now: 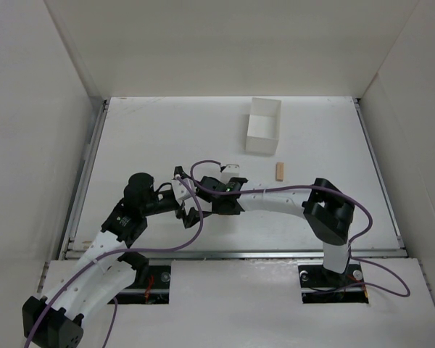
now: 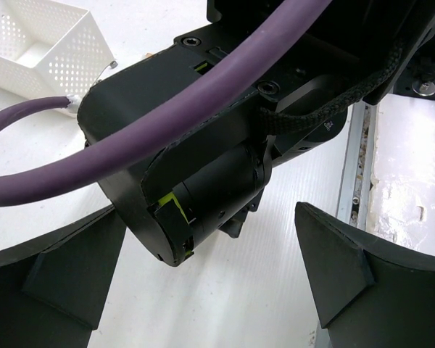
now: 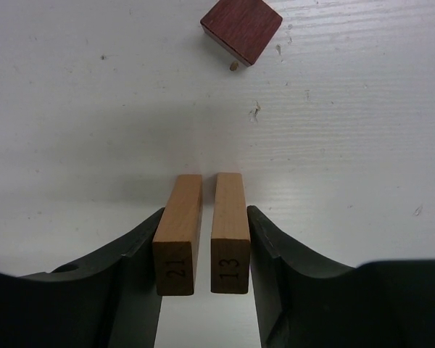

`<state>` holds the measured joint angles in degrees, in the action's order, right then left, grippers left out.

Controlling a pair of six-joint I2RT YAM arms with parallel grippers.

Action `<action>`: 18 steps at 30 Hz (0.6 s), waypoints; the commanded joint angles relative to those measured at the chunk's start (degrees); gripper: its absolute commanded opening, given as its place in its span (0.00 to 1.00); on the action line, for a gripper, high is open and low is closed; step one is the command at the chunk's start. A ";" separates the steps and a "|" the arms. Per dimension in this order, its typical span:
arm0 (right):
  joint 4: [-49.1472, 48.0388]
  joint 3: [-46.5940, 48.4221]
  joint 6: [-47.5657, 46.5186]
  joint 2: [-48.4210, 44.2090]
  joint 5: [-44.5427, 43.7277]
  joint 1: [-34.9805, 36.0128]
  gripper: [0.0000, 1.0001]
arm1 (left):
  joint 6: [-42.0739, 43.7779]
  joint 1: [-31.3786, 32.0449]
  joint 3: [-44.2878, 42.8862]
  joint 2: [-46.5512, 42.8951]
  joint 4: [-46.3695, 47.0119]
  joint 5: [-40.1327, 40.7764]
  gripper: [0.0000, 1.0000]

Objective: Build the wood block tower

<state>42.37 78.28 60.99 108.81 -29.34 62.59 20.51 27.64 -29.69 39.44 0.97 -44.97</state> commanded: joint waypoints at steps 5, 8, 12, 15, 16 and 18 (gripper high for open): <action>-1.15 2.58 -1.66 -0.01 -1.68 -0.54 0.45 | 0.41 0.14 -0.81 -1.03 0.96 -0.64 1.00; -1.15 2.58 -1.67 -0.01 -1.68 -0.54 0.44 | 0.41 0.14 -0.81 -1.03 0.96 -0.64 1.00; -1.15 2.58 -1.67 -0.01 -1.68 -0.54 0.44 | 0.41 0.14 -0.81 -1.03 0.96 -0.64 1.00; -1.15 2.58 -1.67 -0.01 -1.68 -0.54 0.42 | 0.41 0.14 -0.81 -1.03 0.96 -0.64 1.00; -1.15 2.58 -1.67 -0.01 -1.68 -0.54 0.40 | 0.41 0.14 -0.81 -1.03 0.96 -0.64 1.00; -1.15 2.58 -2.19 -0.01 -1.68 -0.54 0.37 | 0.41 0.14 -0.81 -1.03 0.96 -0.64 1.00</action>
<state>42.37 78.70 59.55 108.81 -29.58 62.59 20.51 27.64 -29.67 39.44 0.97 -44.93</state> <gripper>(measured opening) 0.403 0.997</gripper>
